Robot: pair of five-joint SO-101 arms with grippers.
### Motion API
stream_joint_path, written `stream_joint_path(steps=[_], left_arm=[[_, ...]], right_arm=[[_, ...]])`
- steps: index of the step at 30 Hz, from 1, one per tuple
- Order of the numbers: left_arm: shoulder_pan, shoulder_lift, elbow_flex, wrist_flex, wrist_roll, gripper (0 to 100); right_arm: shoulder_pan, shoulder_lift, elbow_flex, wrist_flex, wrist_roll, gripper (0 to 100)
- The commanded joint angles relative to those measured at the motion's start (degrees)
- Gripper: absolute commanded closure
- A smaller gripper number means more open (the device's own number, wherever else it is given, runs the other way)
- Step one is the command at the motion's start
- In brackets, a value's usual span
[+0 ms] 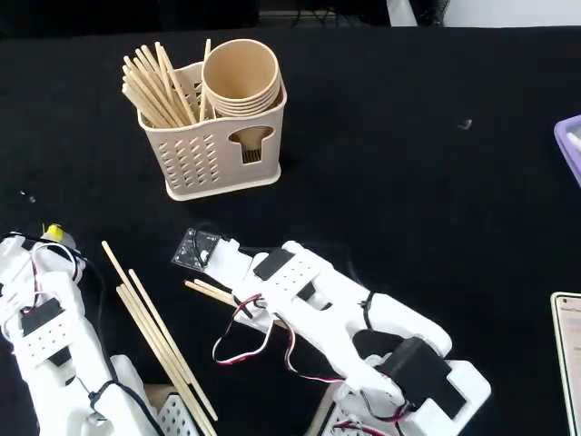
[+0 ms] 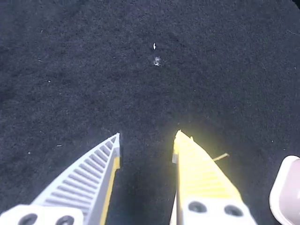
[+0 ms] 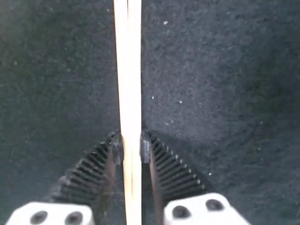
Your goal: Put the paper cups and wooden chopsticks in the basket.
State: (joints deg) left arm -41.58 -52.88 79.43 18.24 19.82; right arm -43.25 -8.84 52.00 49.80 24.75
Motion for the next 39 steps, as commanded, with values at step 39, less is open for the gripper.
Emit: stream_joint_path(steps=[39], left_arm=[[0.5,-0.5,-1.7,-1.0,-0.7,81]], right_arm=[[9.0,-25.4,-36.4,-32.3,-25.1,98.7]])
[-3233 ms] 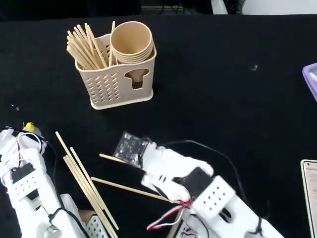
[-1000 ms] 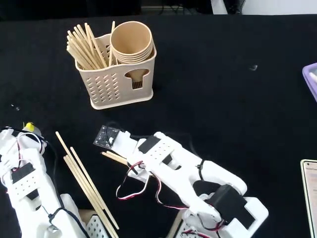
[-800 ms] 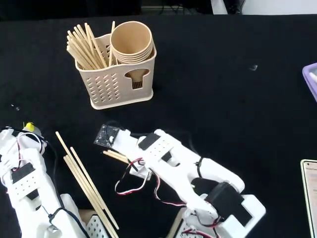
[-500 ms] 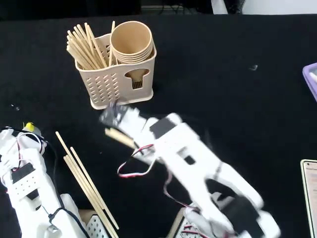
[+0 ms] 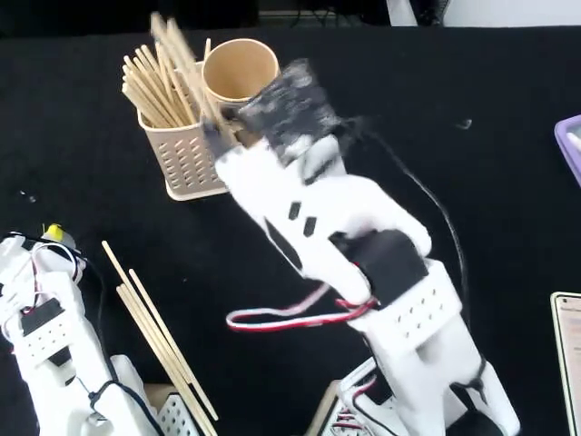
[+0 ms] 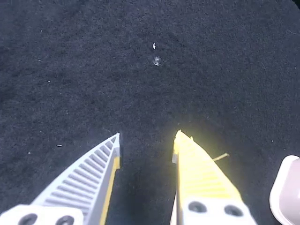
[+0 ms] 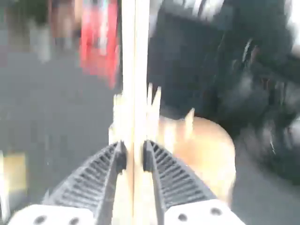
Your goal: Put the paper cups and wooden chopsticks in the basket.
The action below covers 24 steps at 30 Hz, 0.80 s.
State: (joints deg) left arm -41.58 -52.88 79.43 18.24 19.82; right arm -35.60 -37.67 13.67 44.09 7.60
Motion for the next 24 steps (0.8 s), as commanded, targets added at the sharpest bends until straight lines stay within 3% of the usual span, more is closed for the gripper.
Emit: stream_joint_path(steps=[1,6,15,18,22,24], left_arm=[[0.5,-0.5,-1.7,-1.0,-0.7,81],[0.5,-0.9,-1.2,-1.1,-0.7,81],[0.6,-1.1,-1.2,-1.1,-0.7,81],[0.6,-1.1,-1.2,-1.1,-0.7,81],[0.6,-1.1,-1.2,-1.2,-0.7,81],[0.6,-1.1,-1.2,-1.2,-0.7,81]], right_arm=[[1.2,5.1,2.9,-31.7,-9.0,98.7],[1.3,15.1,4.2,-47.6,-9.4,98.7],[2.8,30.3,4.4,-54.3,-9.3,98.7],[2.9,32.0,3.6,-49.6,-9.3,96.2],[2.8,30.5,-1.4,-35.2,-9.8,76.8],[2.5,27.9,-5.3,-27.3,-9.8,74.7]])
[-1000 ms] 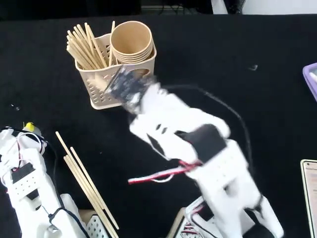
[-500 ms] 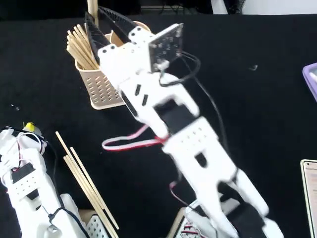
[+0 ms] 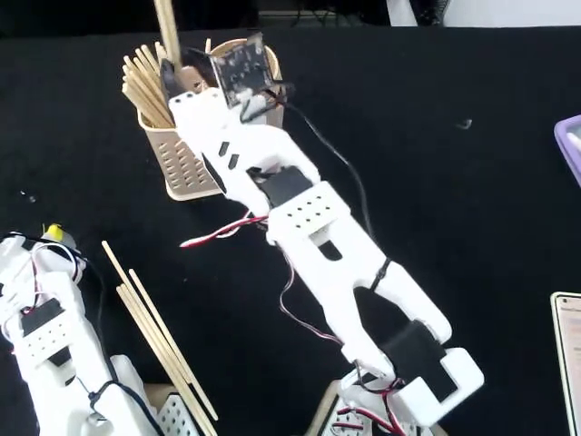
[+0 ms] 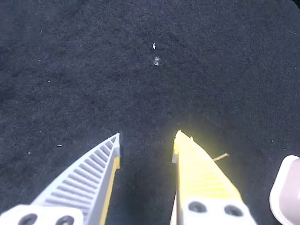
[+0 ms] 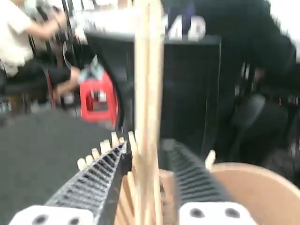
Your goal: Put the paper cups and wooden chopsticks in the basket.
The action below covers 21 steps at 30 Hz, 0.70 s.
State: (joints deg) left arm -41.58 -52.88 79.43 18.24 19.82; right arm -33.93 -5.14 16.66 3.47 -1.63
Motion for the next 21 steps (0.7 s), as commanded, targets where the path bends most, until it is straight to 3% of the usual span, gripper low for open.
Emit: stream_joint_path(steps=[1,7,10,12,14,17,21], left_arm=[[0.6,-1.1,-1.2,-1.2,-0.7,81],[0.6,-1.1,-1.2,-1.1,-0.7,81],[0.6,-1.1,-1.2,-1.3,-0.7,81],[0.6,-1.1,-1.2,-1.3,-0.7,81],[0.6,-0.9,-1.2,-1.3,-0.7,81],[0.5,-0.7,-1.3,-1.3,-0.7,81],[-0.5,-0.5,-1.7,-1.0,-0.5,81]], right_arm=[[0.9,-6.3,-10.4,17.1,-0.5,75.6],[-1.0,-21.2,-13.3,45.9,-0.4,83.9],[-5.7,-28.0,-5.5,58.1,-0.5,85.8],[-10.3,-31.2,3.5,60.6,-0.5,85.8],[-15.2,-33.3,14.3,58.7,-0.6,84.7],[-19.3,-34.2,29.4,48.0,-2.2,80.2],[-21.8,-34.1,45.5,26.8,-13.0,76.0]])
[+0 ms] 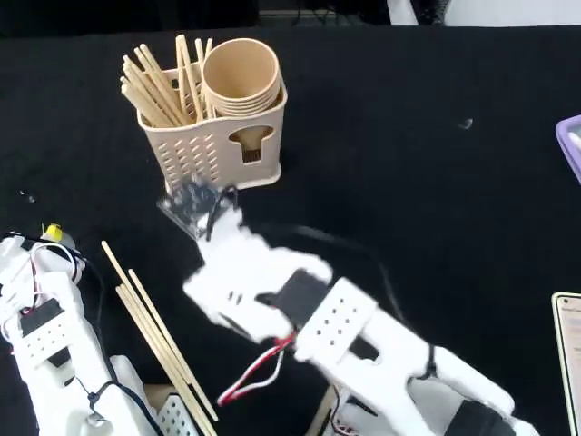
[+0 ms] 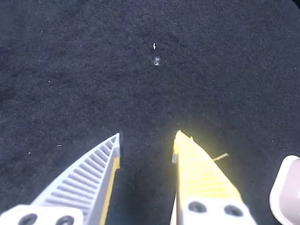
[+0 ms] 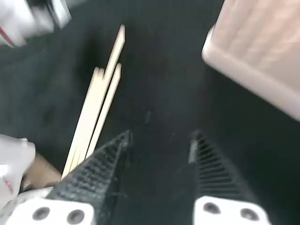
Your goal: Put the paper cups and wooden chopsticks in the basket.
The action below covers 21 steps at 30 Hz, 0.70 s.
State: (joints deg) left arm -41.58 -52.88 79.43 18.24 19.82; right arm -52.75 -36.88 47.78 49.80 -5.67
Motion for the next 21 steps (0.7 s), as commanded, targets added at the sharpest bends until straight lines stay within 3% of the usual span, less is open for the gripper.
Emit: stream_joint_path(steps=[1,5,10,16,21], left_arm=[[-1.2,-0.4,-1.8,-1.0,-0.4,81],[-2.1,-0.4,-1.8,-1.3,1.0,81],[-2.4,-0.4,-2.2,-1.4,1.2,81],[-6.5,-0.4,-3.1,-1.3,1.4,81],[-6.8,-0.4,-3.7,-1.2,1.4,81]], right_arm=[[-4.2,-2.1,17.4,-24.9,-11.1,76.0],[-10.5,1.2,21.9,-37.4,-13.5,75.8],[-15.2,11.0,15.0,-37.7,-14.1,75.7],[-15.6,27.7,3.8,-37.5,-22.5,75.7],[-15.8,34.7,-0.6,-37.5,-22.3,75.7]])
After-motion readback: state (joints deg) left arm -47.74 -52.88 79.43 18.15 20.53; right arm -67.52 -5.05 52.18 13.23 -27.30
